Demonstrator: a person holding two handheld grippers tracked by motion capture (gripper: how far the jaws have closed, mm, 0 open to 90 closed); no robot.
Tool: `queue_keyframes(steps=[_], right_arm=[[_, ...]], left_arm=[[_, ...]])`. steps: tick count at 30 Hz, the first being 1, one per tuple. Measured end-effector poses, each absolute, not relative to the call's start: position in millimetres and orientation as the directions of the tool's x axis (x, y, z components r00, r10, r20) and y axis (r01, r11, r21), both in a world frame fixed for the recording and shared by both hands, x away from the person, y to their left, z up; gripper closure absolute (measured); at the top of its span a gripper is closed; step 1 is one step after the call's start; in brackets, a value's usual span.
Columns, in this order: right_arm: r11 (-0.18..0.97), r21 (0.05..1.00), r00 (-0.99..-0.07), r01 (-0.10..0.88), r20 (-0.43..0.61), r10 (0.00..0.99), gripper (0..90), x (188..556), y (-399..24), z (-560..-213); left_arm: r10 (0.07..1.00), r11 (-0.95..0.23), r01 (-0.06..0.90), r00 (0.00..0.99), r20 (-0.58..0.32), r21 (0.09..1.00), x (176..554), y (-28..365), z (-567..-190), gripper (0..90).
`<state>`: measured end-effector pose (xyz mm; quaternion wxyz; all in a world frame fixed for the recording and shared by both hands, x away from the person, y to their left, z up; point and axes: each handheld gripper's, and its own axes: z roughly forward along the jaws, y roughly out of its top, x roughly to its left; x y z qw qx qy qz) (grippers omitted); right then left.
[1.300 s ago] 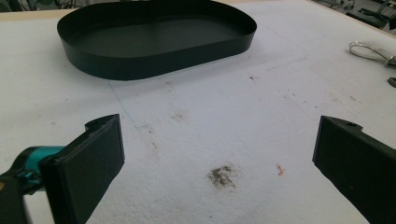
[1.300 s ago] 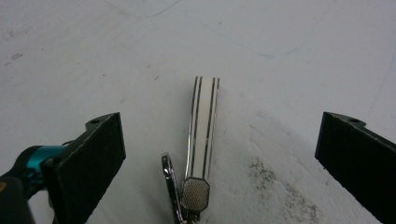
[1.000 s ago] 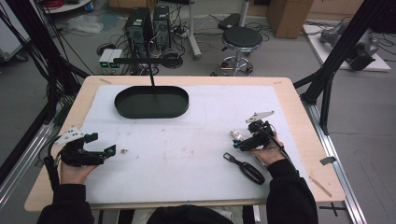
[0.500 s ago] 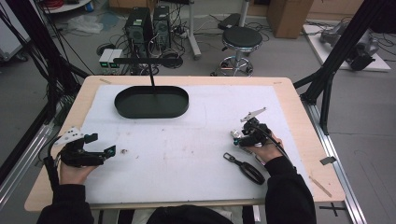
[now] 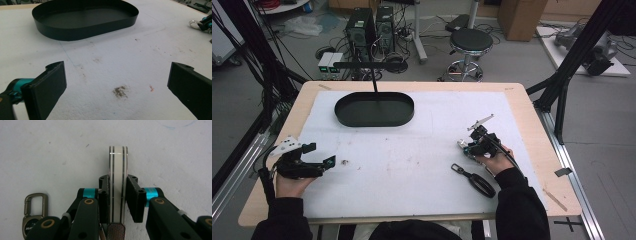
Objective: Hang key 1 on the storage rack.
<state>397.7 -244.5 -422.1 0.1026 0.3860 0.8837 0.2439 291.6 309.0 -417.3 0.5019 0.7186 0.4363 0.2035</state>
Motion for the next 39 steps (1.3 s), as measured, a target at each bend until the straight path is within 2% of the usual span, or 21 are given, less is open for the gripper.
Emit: queue_keyframes(steps=[5, 8, 11, 15, 16, 27, 39], right_arm=[[0.567, 0.539, -0.668, 0.623, -0.009, 0.744, 74.5, 396, -246, -418], [0.539, 0.621, -0.66, 0.569, -0.046, 0.75, 74.6, 390, -249, -405], [0.476, 0.711, -0.645, 0.517, -0.041, 0.763, 74.8, 382, -254, -391], [0.414, 0.771, -0.628, 0.484, -0.023, 0.778, 74.9, 377, -260, -379], [0.369, 0.805, -0.616, 0.464, -0.006, 0.787, 74.9, 375, -264, -370], [0.245, 0.862, -0.65, 0.444, 0.122, 0.75, 74.9, 386, -258, -323], [0.288, 0.867, -0.709, 0.407, 0.1, 0.698, 74.8, 406, -211, -290]], left_arm=[[0.829, -0.107, 0.42, 0.538, -0.153, 0.901, 292, 310, -418, 2.5], [0.826, -0.106, 0.417, 0.543, -0.154, 0.903, 292, 310, -417, 2.5], [0.826, -0.108, 0.413, 0.544, -0.15, 0.904, 292, 309, -418, 2.5], [0.825, -0.108, 0.412, 0.545, -0.149, 0.905, 292, 309, -418, 2.5], [0.826, -0.107, 0.41, 0.543, -0.148, 0.906, 292, 309, -418, 2.5], [0.827, -0.098, 0.407, 0.54, -0.152, 0.908, 292, 309, -417, 2.5], [0.824, -0.065, 0.393, 0.54, -0.173, 0.917, 296, 312, -418, 2.5]])
